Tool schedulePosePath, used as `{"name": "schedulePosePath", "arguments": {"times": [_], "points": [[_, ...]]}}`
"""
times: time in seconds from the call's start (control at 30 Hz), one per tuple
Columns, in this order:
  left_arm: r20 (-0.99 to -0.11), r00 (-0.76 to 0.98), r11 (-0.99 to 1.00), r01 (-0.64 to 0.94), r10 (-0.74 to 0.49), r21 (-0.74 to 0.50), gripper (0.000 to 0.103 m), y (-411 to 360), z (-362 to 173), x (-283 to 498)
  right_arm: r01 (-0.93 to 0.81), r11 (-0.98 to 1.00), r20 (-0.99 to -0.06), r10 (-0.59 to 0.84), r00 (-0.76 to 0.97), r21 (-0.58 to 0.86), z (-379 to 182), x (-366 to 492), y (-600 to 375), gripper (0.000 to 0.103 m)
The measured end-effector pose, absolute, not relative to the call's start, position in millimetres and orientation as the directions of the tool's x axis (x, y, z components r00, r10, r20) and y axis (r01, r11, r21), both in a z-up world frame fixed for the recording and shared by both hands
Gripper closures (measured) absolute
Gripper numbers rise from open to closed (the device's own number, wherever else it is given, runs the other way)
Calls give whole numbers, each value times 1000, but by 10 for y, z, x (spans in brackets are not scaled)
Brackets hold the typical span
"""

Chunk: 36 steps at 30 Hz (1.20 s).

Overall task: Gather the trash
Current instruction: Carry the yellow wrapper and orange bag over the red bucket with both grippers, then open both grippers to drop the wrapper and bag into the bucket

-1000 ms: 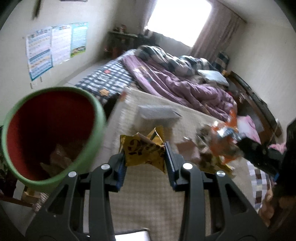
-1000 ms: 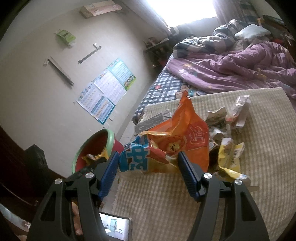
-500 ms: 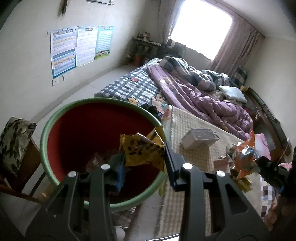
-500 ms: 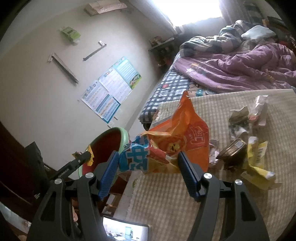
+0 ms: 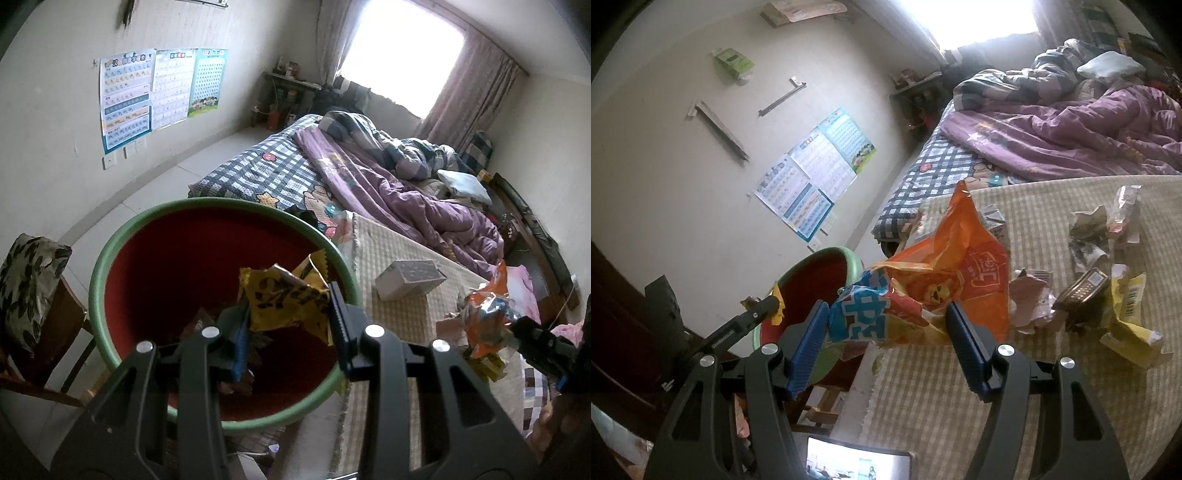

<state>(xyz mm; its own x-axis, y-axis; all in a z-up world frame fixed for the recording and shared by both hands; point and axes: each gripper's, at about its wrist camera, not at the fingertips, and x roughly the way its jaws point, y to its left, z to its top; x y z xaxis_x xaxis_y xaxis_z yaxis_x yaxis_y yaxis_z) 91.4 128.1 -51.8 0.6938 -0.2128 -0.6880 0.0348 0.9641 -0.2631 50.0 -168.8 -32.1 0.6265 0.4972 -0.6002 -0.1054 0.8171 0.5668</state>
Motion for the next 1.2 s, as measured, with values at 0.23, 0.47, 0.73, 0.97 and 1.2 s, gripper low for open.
{"name": "schedulePosePath", "arguments": {"times": [0.23, 0.47, 0.73, 0.97, 1.2], "points": [[-689, 693, 964, 33, -212, -263, 68, 1286, -516, 918, -118, 814, -597, 507, 622, 569, -335, 525, -1534, 39], [-691, 693, 965, 28, -207, -262, 68, 1375, -550, 963, -139, 810, -589, 521, 617, 570, -324, 580, -1359, 39], [-695, 690, 965, 22, -203, -260, 68, 1535, -599, 1003, -176, 807, -584, 540, 605, 564, -286, 663, -1074, 39], [-703, 681, 965, 19, -204, -262, 68, 1741, -632, 1079, -224, 821, -592, 542, 596, 525, -229, 750, -807, 39], [-714, 667, 964, 22, -211, -265, 68, 1807, -697, 1145, -283, 835, -612, 542, 576, 472, -213, 817, -560, 39]]}}
